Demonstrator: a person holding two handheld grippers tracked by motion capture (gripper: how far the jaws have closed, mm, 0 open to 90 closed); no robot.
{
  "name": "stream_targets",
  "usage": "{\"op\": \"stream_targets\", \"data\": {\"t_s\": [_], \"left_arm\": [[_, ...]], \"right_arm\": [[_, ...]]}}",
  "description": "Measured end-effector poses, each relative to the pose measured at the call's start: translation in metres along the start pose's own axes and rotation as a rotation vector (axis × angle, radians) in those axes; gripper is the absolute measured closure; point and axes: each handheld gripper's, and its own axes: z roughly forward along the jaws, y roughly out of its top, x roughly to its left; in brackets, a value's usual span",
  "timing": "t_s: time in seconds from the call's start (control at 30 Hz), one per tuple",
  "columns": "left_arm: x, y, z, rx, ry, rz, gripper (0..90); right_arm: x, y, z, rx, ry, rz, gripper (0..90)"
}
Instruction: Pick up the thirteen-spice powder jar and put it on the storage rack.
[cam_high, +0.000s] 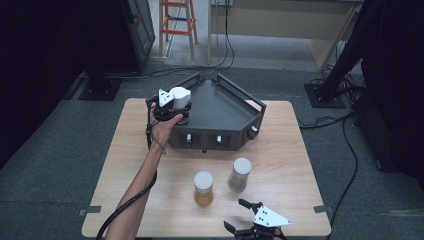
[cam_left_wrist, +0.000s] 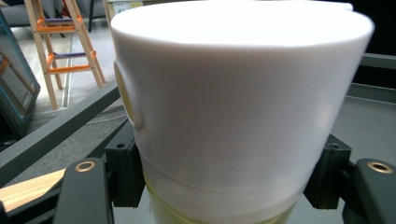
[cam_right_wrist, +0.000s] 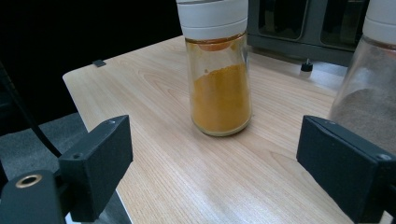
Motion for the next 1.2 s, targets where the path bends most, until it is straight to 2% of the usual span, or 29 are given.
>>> {"op": "stream_targets", "data": {"t_s": [0.03, 0.1, 0.17, 0.2, 0.23, 0.27, 0.33, 0.43, 0.77, 0.93, 1.2], "left_arm": [[0.000, 0.000, 0.000, 0.000, 0.001, 0.000, 29.7], [0.002, -0.001, -0.001, -0.008, -0.004, -0.026, 20.1], [0.002, 0.000, -0.002, 0.006, -0.006, -0.019, 20.0], [0.000, 0.001, -0.003, 0.015, 0.008, -0.021, 14.1], [-0.001, 0.001, -0.003, 0.021, 0.016, -0.032, 2.5], [0.000, 0.001, -0.005, 0.019, 0.017, -0.036, 1.2], [0.001, 0.000, -0.008, 0.012, 0.007, -0.036, 1.2], [-0.001, 0.003, -0.013, 0.025, 0.003, -0.007, 1.2], [-0.006, 0.005, -0.030, 0.035, -0.017, 0.002, 1.2], [-0.011, 0.002, -0.038, 0.038, -0.012, 0.015, 1.2], [-0.012, -0.003, -0.055, 0.030, -0.029, 0.026, 1.2]], "right_arm": [[0.000, 0.000, 0.000, 0.000, 0.000, 0.002, 10.5], [0.000, 0.000, 0.000, 0.001, 0.001, 0.001, 10.5], [0.000, 0.000, 0.001, 0.003, 0.002, 0.004, 10.5], [0.000, 0.000, 0.001, 0.006, 0.003, 0.004, 10.5], [0.000, 0.000, 0.002, 0.007, 0.003, 0.005, 10.5], [0.000, 0.000, 0.002, 0.008, 0.005, 0.004, 10.5], [0.000, 0.001, 0.002, 0.008, 0.006, 0.004, 10.5], [-0.001, 0.000, 0.003, 0.009, 0.007, 0.003, 10.5], [0.000, 0.000, 0.002, 0.007, 0.005, 0.007, 10.5], [0.001, 0.000, 0.001, 0.005, 0.000, 0.007, 10.5], [0.001, 0.000, 0.001, 0.006, 0.001, 0.008, 10.5]]}}
